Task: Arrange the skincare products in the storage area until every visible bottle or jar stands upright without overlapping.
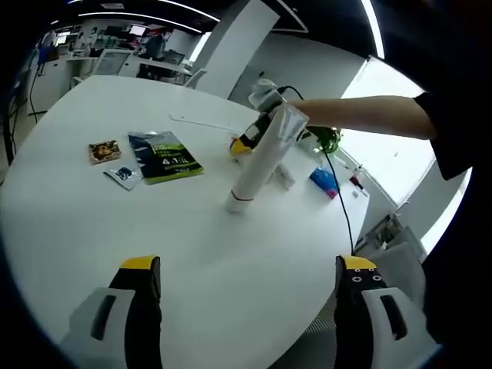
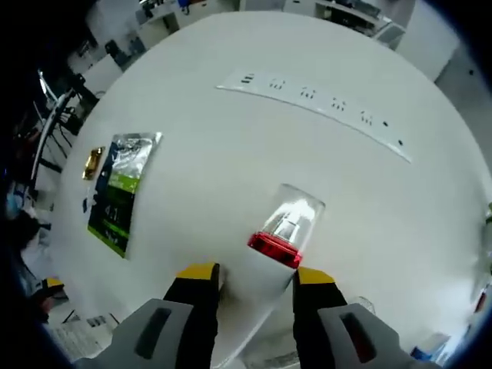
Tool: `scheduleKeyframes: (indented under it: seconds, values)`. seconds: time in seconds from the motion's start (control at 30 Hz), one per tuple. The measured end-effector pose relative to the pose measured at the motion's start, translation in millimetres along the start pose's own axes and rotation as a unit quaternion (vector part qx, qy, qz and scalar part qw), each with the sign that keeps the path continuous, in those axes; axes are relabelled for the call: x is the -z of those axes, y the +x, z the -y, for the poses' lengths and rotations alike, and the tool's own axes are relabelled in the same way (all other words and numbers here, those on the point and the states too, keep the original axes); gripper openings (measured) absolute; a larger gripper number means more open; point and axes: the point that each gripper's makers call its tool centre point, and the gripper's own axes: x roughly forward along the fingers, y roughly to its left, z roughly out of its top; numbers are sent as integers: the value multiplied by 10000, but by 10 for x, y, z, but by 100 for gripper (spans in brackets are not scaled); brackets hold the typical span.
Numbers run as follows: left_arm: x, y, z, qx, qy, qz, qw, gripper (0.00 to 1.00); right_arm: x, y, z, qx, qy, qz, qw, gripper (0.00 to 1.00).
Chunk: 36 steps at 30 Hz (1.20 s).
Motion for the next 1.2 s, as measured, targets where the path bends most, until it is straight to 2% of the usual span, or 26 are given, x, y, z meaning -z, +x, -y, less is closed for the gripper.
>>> scheduleKeyframes:
  seconds: [0.17,0.3,0.4,0.5,0.7,0.87,0.97,1.07,1.2]
  values:
    - [7,21,12,10,6,-17,10000,86,-26,49,-12,-95,11,-37,9999,32]
    - [10,24,16,16,13,-30,10000,86,-32,58,-10,29,-37,-113,9999,31]
    - [20,18,6,-2,14,-53,10000,85,-68,68,26,71,144,-49,9999,29]
    - [27,6,2,-28,7,-63,10000,85,-63,55,-15,-78,214,79,9997,25]
    - [47,-8,4,-33,36,-111,9999,85,-111,78,-36,-36,45,202,9998,21]
    - [16,-21,23,-26,72,-90,9999,85,-1,-54,-113,26,-160,396,9991,20]
    - [14,-33,30,-23,89,-88,9999,85,2,-73,-74,107,-225,467,9986,20]
    - [21,-40,42,-20,116,-119,9999,85,52,-191,-82,95,-201,604,9979,20]
    - [11,-31,91,20,168,-138,9998,85,32,-249,-63,-12,-82,855,9963,20]
